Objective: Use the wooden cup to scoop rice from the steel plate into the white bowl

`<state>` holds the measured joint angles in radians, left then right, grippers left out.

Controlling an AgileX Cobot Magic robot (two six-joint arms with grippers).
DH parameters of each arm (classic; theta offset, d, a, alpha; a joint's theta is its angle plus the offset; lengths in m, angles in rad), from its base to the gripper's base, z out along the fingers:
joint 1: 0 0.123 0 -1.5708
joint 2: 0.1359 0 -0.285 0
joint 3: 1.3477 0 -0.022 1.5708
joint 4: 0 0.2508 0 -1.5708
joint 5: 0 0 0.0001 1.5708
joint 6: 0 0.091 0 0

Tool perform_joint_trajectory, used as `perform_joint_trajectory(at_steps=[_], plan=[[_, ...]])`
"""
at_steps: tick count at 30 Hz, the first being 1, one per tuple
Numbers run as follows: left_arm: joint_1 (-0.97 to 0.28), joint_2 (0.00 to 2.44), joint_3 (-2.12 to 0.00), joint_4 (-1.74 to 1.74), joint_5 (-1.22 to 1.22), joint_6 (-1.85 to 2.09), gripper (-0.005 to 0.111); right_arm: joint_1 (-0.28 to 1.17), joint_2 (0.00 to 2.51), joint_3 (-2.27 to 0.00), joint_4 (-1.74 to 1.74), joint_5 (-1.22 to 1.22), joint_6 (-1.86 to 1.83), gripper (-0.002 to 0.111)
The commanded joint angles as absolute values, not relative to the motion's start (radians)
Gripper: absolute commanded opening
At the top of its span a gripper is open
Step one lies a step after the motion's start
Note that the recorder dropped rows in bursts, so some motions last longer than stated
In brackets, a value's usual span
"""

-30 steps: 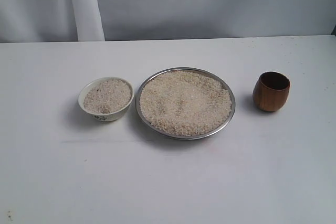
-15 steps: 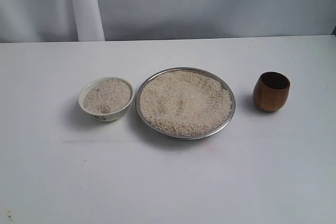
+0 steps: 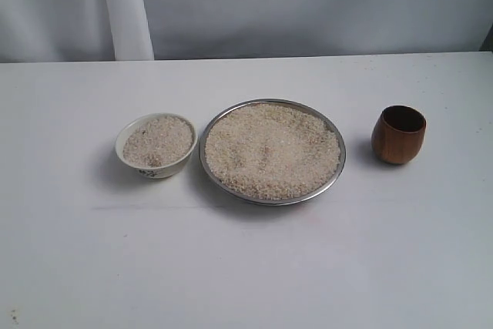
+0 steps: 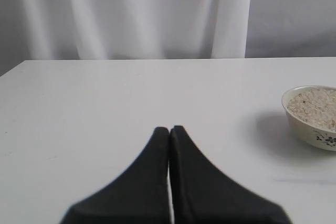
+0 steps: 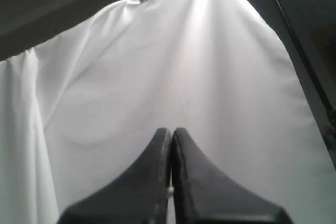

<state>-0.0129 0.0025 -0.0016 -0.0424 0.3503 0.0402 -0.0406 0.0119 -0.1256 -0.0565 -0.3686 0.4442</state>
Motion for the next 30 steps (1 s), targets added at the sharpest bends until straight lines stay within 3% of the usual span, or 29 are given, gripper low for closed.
perform_joint_trajectory(at_steps=[1, 16, 30], plan=[[-0.016, 0.0, 0.0, -0.042, 0.345, 0.036, 0.0, -0.047, 0.121, -0.27, -0.111, -0.213, 0.434, 0.0], [-0.016, 0.0, 0.0, -0.042, 0.345, 0.036, 0.0, -0.047, 0.724, -0.629, -0.381, -0.134, 0.434, 0.0], [-0.016, 0.0, 0.0, -0.042, 0.345, 0.036, 0.0, -0.047, 1.208, -0.642, -0.555, -0.305, 0.434, 0.0]])
